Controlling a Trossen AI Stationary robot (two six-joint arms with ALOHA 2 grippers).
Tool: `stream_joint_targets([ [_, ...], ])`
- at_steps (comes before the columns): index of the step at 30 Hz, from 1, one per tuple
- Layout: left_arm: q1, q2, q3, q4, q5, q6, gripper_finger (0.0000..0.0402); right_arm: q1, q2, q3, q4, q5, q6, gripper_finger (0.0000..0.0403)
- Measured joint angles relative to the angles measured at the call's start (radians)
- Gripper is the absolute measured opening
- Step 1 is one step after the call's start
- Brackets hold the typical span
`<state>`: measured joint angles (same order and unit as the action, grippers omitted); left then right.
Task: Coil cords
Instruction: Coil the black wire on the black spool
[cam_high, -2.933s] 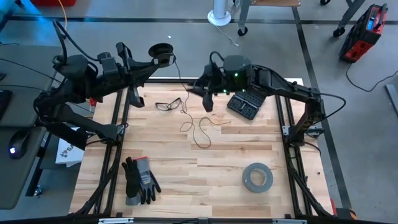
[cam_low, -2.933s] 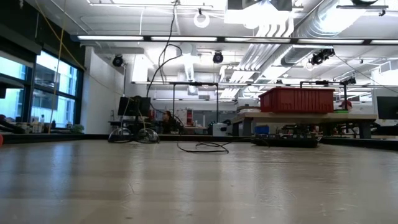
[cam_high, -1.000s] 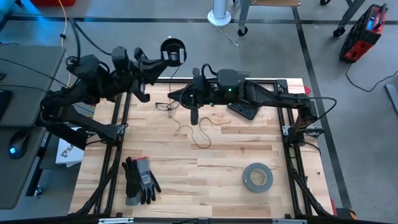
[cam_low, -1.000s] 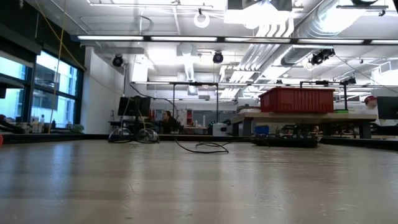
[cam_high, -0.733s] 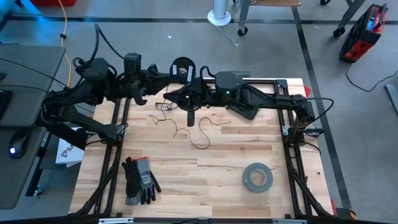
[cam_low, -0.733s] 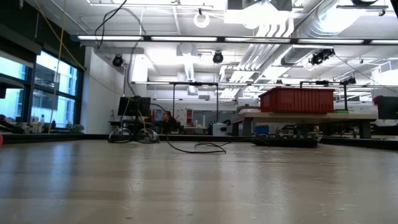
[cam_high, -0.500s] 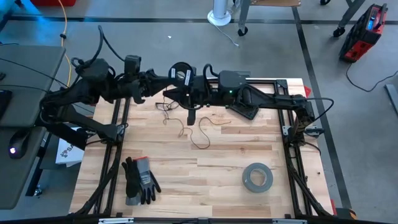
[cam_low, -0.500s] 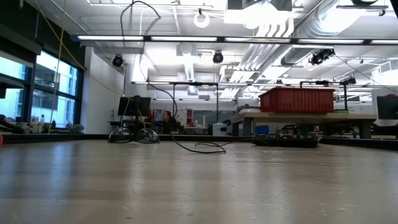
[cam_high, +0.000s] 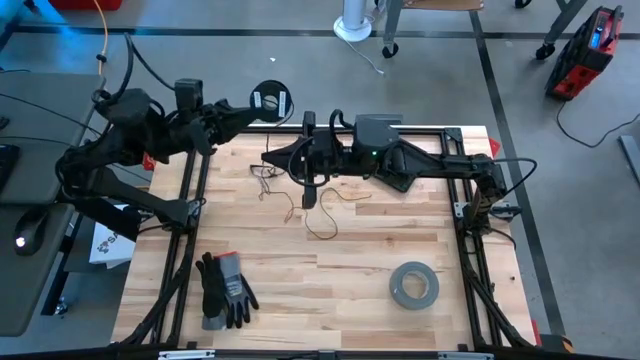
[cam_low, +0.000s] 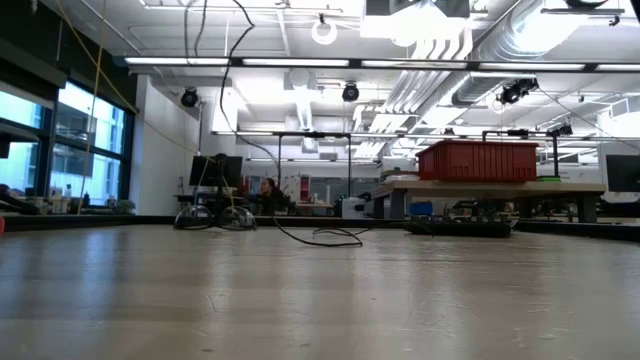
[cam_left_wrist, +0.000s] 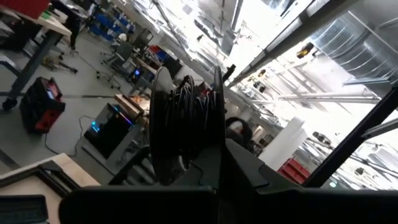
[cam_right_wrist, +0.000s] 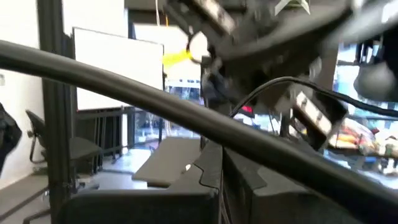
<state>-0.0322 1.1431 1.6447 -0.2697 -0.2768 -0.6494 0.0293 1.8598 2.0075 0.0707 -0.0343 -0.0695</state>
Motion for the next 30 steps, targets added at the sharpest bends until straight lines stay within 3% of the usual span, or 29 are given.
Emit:
stream_joint_targets([
  [9, 0.0, 0.025, -0.002, -0.053, 0.062, -0.169, 0.0003, -0.003, 0.007, 0.0, 0.029, 0.046, -0.037, 0.0],
  [17, 0.0, 0.025, -0.002, 0.013, 0.055, -0.191, 0.0003, -0.003, 0.026, 0.001, 0.041, 0.056, -0.04, 0.0],
  [21, 0.0, 0.026, -0.002, 0.012, 0.068, -0.233, 0.0003, -0.003, 0.031, 0.001, 0.069, 0.118, -0.037, 0.0],
  [30, 0.0, 0.029, -0.001, 0.015, 0.158, -0.365, 0.0003, -0.016, 0.052, 0.001, 0.12, 0.137, -0.043, 0.0],
])
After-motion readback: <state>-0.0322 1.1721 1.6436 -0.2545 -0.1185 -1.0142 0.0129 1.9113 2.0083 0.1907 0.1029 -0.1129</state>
